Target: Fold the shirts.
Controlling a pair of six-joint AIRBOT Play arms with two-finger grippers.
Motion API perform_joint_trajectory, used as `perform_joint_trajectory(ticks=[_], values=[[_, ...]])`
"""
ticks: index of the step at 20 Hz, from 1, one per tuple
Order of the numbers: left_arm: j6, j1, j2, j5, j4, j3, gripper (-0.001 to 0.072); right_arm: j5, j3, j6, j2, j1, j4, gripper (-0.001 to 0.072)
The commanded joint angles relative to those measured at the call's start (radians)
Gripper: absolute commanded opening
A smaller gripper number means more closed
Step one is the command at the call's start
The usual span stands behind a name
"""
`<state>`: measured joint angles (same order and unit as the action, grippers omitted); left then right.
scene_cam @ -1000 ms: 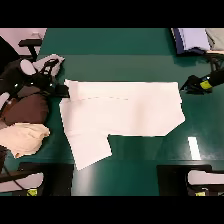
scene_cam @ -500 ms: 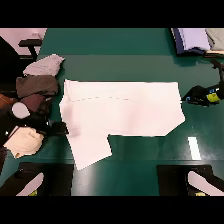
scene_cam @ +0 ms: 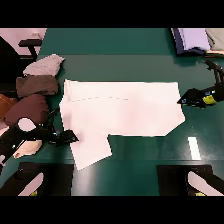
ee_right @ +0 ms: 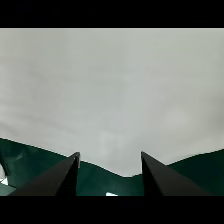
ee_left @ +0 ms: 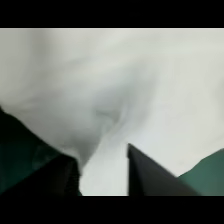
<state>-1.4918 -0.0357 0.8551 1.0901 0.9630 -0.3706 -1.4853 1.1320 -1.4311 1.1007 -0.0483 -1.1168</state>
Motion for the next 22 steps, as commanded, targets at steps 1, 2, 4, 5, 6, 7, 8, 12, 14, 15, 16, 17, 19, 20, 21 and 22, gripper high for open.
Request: perform_joint_trajectory(ticks=[1, 2, 4, 5, 6, 7, 8, 12, 14, 15, 16, 17, 19, 20, 21, 22], values=[[0.027, 0.001, -0.002, -0.008, -0.059, -0.003, 0.0038, -0.039, -0.023, 0.000, -0.002, -0.053, -0.016, 0.0447], [0.027, 0.001, -0.002, 0.010, -0.059, -0.022, 0.0032, -0.045, -0.061, 0.000, -0.004, -0.092, -0.027, 0.0447], [0.034, 0.001, -0.005, 0.046, -0.058, -0.068, 0.0024, -0.027, -0.175, 0.000, -0.018, -0.172, -0.062, 0.0450], [0.035, 0.001, -0.006, 0.056, -0.058, -0.093, 0.0024, -0.009, -0.235, 0.000, -0.025, -0.211, -0.068, 0.0452], [0.036, 0.001, -0.006, 0.060, -0.058, -0.117, 0.0024, 0.010, -0.300, 0.000, -0.029, -0.251, -0.057, 0.0452], [0.043, 0.001, -0.006, 0.060, -0.058, -0.142, 0.0024, 0.027, -0.352, 0.000, -0.026, -0.276, -0.051, 0.0452], [0.045, 0.001, -0.006, 0.060, -0.058, -0.163, 0.0024, 0.043, -0.399, 0.000, -0.015, -0.286, -0.052, 0.0452], [0.053, 0.001, -0.005, 0.059, -0.048, -0.190, 0.0024, 0.190, -0.507, 0.031, 0.068, -0.228, 0.036, 0.0451], [0.053, 0.001, -0.005, 0.070, -0.031, -0.190, 0.0024, 0.256, -0.503, 0.034, 0.118, -0.163, 0.093, 0.0451], [0.053, 0.001, -0.005, 0.081, -0.020, -0.190, 0.0024, 0.278, -0.489, 0.034, 0.139, -0.128, 0.098, 0.0448], [0.053, 0.001, -0.005, 0.093, -0.010, -0.190, 0.0024, 0.290, -0.468, 0.034, 0.158, -0.094, 0.096, 0.0428], [0.053, 0.001, -0.005, 0.108, 0.009, -0.190, 0.0024, 0.294, -0.444, 0.035, 0.173, -0.063, 0.094, 0.0322], [0.052, 0.001, -0.005, 0.155, 0.067, -0.191, 0.0023, 0.293, -0.403, 0.035, 0.174, -0.023, 0.063, 0.0109], [0.051, 0.001, -0.006, 0.180, 0.087, -0.191, 0.0023, 0.288, -0.387, 0.035, 0.161, -0.011, 0.021, 0.0065], [0.049, 0.001, -0.006, 0.205, 0.100, -0.190, 0.0022, 0.274, -0.377, 0.034, 0.134, -0.008, -0.018, 0.0063], [0.049, 0.001, -0.006, 0.225, 0.102, -0.190, 0.0022, 0.250, -0.376, 0.033, 0.095, -0.010, -0.046, 0.0014]])
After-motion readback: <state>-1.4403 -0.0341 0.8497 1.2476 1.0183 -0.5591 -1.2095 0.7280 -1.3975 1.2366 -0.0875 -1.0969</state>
